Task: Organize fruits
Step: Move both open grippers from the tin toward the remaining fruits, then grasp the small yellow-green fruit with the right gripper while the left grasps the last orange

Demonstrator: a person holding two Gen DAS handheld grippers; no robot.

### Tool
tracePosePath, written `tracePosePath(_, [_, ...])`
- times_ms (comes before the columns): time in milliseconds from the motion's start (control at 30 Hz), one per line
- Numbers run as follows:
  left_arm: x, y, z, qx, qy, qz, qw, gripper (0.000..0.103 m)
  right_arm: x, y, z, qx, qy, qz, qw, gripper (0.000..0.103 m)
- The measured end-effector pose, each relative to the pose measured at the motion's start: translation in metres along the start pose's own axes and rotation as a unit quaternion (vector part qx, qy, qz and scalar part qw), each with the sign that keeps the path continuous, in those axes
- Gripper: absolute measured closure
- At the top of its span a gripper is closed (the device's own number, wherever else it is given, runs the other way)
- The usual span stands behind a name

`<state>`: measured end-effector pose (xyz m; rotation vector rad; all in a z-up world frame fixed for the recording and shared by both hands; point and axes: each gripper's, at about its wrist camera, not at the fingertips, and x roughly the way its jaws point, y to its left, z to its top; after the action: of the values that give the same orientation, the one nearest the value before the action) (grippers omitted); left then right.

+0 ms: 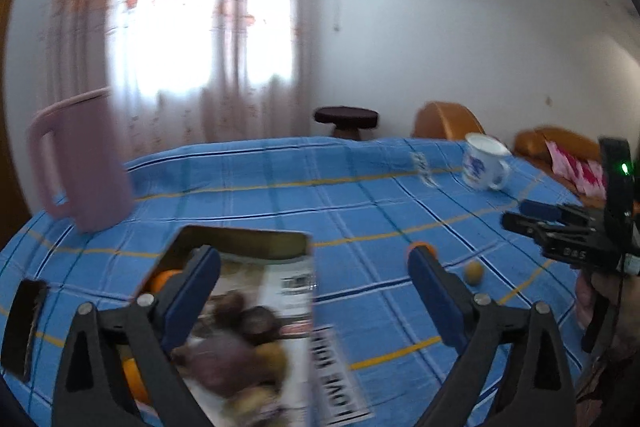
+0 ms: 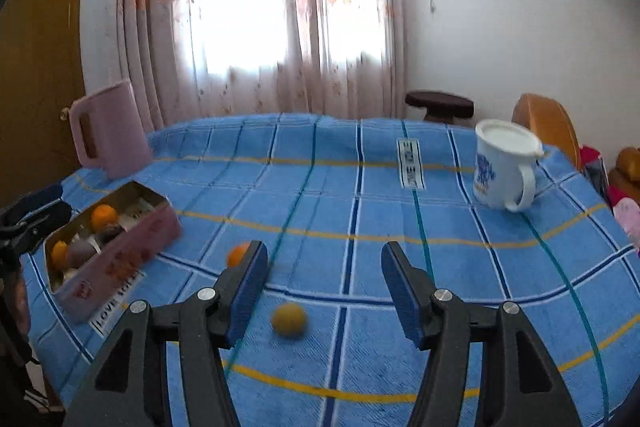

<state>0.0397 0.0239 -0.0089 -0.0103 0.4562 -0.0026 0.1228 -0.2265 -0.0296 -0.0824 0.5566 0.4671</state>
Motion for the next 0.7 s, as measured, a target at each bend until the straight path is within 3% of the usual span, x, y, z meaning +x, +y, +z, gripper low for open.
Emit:
tracePosePath(200, [0.030, -0.037, 0.004, 0.036, 0.035, -0.019, 0.9986, 0.006, 0.031, 0.022, -0.009, -0.036, 0.067, 0.020, 0.997, 0.044])
tracePosePath(333, [0.045, -0.048, 0.005, 0.048, 0.051, -0.018, 0.9973, 0.006, 0.054, 0.024, -0.013, -0.039, 0.115, 0.021, 0.992, 0.058])
tracePosePath(400, [0.052, -0.053, 0.006, 0.054, 0.059, -0.018, 0.9966, 0.006, 0.057, 0.022, -0.014, -0.037, 0.123, 0.025, 0.991, 0.070])
tracePosePath(700, [0.079, -0.073, 0.011, 0.063, 0.087, -0.028, 0.9938, 0.006, 0.052, 0.024, -0.018, -0.043, 0.124, 0.048, 0.990, 0.076])
